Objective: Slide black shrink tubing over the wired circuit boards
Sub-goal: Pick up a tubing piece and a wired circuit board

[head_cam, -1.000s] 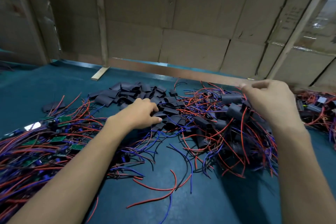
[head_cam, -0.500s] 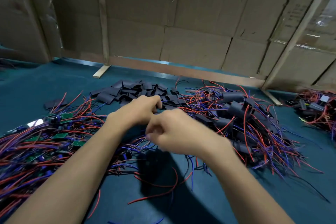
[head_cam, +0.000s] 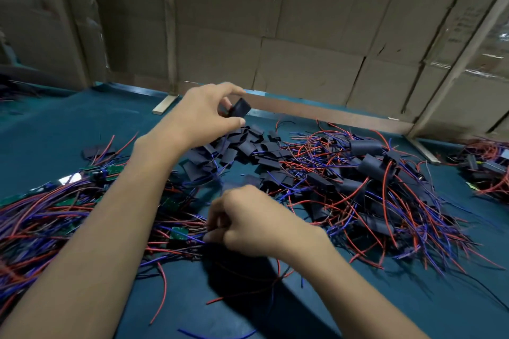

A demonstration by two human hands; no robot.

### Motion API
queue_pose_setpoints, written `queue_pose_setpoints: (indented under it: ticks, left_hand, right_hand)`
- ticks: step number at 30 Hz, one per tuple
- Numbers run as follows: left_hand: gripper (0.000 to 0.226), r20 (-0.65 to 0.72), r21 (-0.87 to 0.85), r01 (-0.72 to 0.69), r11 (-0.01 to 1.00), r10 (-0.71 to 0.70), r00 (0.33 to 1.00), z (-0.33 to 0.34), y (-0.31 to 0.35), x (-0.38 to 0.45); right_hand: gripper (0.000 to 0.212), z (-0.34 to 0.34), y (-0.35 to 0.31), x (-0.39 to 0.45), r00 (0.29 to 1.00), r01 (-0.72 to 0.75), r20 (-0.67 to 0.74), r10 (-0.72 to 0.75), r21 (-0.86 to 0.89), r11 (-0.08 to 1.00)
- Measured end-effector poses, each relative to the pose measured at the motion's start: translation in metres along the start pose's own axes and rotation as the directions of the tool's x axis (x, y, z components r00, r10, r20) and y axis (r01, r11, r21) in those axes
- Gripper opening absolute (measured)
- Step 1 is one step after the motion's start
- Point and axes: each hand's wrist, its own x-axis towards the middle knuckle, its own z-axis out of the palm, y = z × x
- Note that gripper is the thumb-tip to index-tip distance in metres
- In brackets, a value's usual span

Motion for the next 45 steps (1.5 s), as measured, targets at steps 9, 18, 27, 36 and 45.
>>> queue_pose_setpoints:
  ticks: [9,18,27,36,45]
  left_hand:
    - [0.047,-0.091,-0.053,-0.066,0.996,0.061,0.994,-0.011,0.014,-0.002]
    - [0.047,-0.045,-0.029,-0.084,0.996,0.083,0.996,-0.01,0.02,-0.004]
    - [0.046,0.002,-0.03,-0.085,0.996,0.085,0.996,-0.006,0.021,-0.002]
    - [0.033,0.479,0.058,0.059,0.997,-0.08,0.874,0.008,0.019,-0.001]
    - [0.033,0.906,0.168,0.383,0.908,-0.296,0.303,0.036,0.019,-0.017]
  right_hand:
    - [0.016,-0.058,0.026,-0.023,0.992,-0.124,0.029,0.123,0.058,0.991]
    - [0.031,-0.081,0.048,-0.036,0.986,-0.163,-0.021,0.162,-0.031,0.986]
    - [0.032,-0.072,0.059,-0.04,0.891,-0.306,0.379,0.25,0.094,0.947]
    - [0.034,-0.065,0.053,-0.028,0.98,-0.182,0.072,0.187,-0.071,0.981]
    - [0.025,-0.063,0.062,-0.029,0.941,-0.302,0.112,0.319,-0.142,0.943]
